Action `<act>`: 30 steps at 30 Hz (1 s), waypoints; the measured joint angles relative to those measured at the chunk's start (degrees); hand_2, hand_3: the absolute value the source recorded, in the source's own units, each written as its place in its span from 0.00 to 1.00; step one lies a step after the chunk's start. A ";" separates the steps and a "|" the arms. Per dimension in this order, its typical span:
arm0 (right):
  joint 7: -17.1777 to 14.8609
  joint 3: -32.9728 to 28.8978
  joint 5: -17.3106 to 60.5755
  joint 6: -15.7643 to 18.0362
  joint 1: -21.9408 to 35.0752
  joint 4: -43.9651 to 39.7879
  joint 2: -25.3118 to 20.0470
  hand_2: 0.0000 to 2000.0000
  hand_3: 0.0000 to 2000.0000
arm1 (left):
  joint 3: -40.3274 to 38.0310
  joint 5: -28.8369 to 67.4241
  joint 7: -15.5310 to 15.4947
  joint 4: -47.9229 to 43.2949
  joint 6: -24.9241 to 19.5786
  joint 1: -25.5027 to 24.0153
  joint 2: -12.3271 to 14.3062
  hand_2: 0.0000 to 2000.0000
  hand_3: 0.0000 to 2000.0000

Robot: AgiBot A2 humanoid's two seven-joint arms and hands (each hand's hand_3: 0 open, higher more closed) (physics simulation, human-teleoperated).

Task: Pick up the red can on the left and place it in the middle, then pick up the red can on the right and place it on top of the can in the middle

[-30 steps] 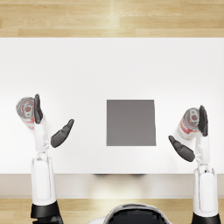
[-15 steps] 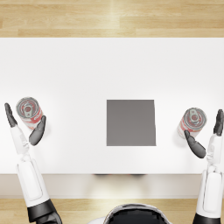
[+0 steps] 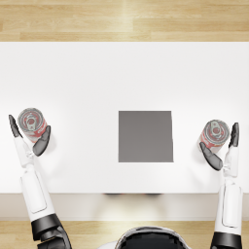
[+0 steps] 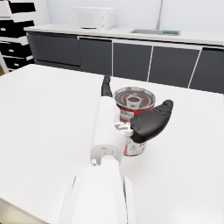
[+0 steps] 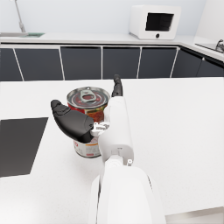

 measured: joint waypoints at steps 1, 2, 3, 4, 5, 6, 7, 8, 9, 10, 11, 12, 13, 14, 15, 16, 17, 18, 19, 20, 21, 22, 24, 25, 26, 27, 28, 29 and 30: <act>0.00 0.17 0.00 0.00 0.50 -1.24 -0.09 0.00 0.00 | 0.14 0.00 0.00 1.04 0.00 0.55 0.00 0.00 0.00; 0.00 0.36 0.00 0.00 1.04 -2.58 -0.18 0.00 0.00 | 0.23 0.00 0.00 2.08 0.00 1.10 0.00 0.00 0.00; 0.00 0.47 0.00 0.00 1.49 -3.76 -0.28 0.00 0.00 | 0.34 0.00 0.00 2.87 0.00 1.55 0.02 0.00 0.00; 0.00 0.62 0.00 0.00 1.87 -4.82 -0.38 0.00 0.00 | 0.51 0.00 0.00 3.64 0.00 1.99 0.04 0.00 0.00; 0.00 0.82 -0.01 0.00 2.24 -5.89 -0.48 0.00 0.00 | 0.68 0.00 0.00 4.45 0.00 2.44 0.07 0.00 0.00; 0.00 1.00 0.00 0.00 2.57 -6.90 -0.58 0.00 0.00 | 0.84 0.00 0.00 5.33 0.00 2.91 0.09 0.00 0.00; 0.00 1.15 0.00 0.00 2.87 -7.88 -0.68 0.00 0.00 | 1.00 0.00 0.00 6.29 0.00 3.38 0.11 0.00 0.00; 0.00 1.30 -0.01 0.00 3.14 -8.65 -0.79 0.00 0.00 | 1.11 0.00 0.00 7.13 0.05 3.80 0.13 0.00 0.00; 0.00 1.45 -0.01 0.00 3.47 -9.59 -0.89 0.00 0.00 | 1.17 0.00 0.00 8.11 0.07 4.28 0.14 0.00 0.00; 0.00 1.60 -0.01 0.00 3.76 -10.28 -1.00 0.00 0.00 | 1.21 0.00 0.00 9.25 0.09 4.80 0.14 0.00 0.00; 0.00 1.75 -0.01 0.00 4.11 -11.17 -1.10 0.00 0.00 | 1.19 0.01 0.00 10.36 0.10 5.28 0.14 0.00 0.00; 0.00 1.86 -0.01 0.00 4.44 -12.02 -1.21 0.00 0.00 | 1.16 0.01 -0.01 11.55 0.12 5.81 0.13 0.00 0.00; 0.00 1.97 -0.01 0.00 4.66 -12.61 -1.31 0.00 0.00 | 1.14 0.01 -0.01 12.59 0.13 6.28 0.12 0.00 0.00; 0.00 2.00 -0.01 -0.02 4.97 -13.35 -1.41 0.00 0.00 | 1.10 0.01 -0.01 13.33 0.14 6.63 0.12 0.00 0.00; 0.00 1.99 -0.01 -0.01 5.29 -14.18 -1.51 0.00 0.00 | 1.03 0.01 -0.01 14.16 0.14 6.98 0.13 0.00 0.00; 0.00 2.00 -0.01 -0.02 5.56 -14.78 -1.61 0.00 0.00 | 0.95 0.01 -0.01 15.04 0.14 7.42 0.11 0.00 0.00; 0.00 1.97 0.00 -0.03 5.83 -15.24 -1.70 0.00 0.00 | 0.84 0.01 -0.01 15.85 0.13 7.86 0.09 0.00 0.00; 0.00 1.95 0.00 -0.02 6.08 -15.50 -1.77 0.00 0.00 | 0.73 0.01 -0.01 16.43 0.11 8.18 0.09 0.00 0.00; 0.01 1.99 0.00 -0.02 6.33 -15.75 -1.85 0.00 0.00 | 0.66 0.01 -0.01 17.04 0.10 8.50 0.09 0.00 0.00; 0.01 1.97 0.00 -0.01 6.59 -16.10 -1.93 0.00 0.00 | 0.62 0.01 -0.01 17.59 0.09 8.80 0.08 0.00 0.00; 0.01 1.93 0.00 0.00 6.78 -16.41 -2.00 0.00 0.00 | 0.54 0.01 -0.01 18.17 0.08 9.14 0.08 0.00 0.00; 0.01 2.03 0.00 -0.04 6.93 -16.49 -2.07 0.00 0.00 | 0.62 0.01 -0.01 18.96 0.05 9.60 0.03 0.00 0.00; 0.01 2.10 0.00 0.16 7.42 -17.13 -2.22 0.00 0.00 | 1.14 0.01 -0.04 20.63 -0.20 10.57 -0.06 0.68 0.16; 0.01 2.07 0.00 0.25 7.57 -17.26 -2.30 0.68 0.16 | 1.25 0.04 -0.08 21.43 -0.84 11.05 -0.15 1.00 0.33; -0.03 2.04 0.00 1.93 7.56 -17.13 -2.37 1.00 0.33 | 1.31 0.06 -0.22 22.45 -1.29 11.62 -0.31 1.00 0.49; -0.04 2.08 0.01 3.19 7.60 -17.05 -2.45 1.00 0.49 | 1.31 0.06 -0.34 23.19 -1.55 12.07 -0.40 1.00 0.65; -0.01 2.11 0.01 3.31 7.47 -16.62 -2.56 1.00 0.65 | 1.34 0.04 -0.40 23.64 -1.45 12.38 -0.42 1.00 0.76; 0.14 2.11 0.01 3.13 7.33 -16.18 -2.65 1.00 0.76 | 1.36 0.04 -0.37 23.59 -1.33 12.37 -0.40 1.00 0.76; 0.28 2.00 0.02 3.09 7.14 -15.69 -2.76 1.00 0.76 | 1.46 0.04 -0.38 22.73 -1.36 11.85 -0.27 1.00 0.76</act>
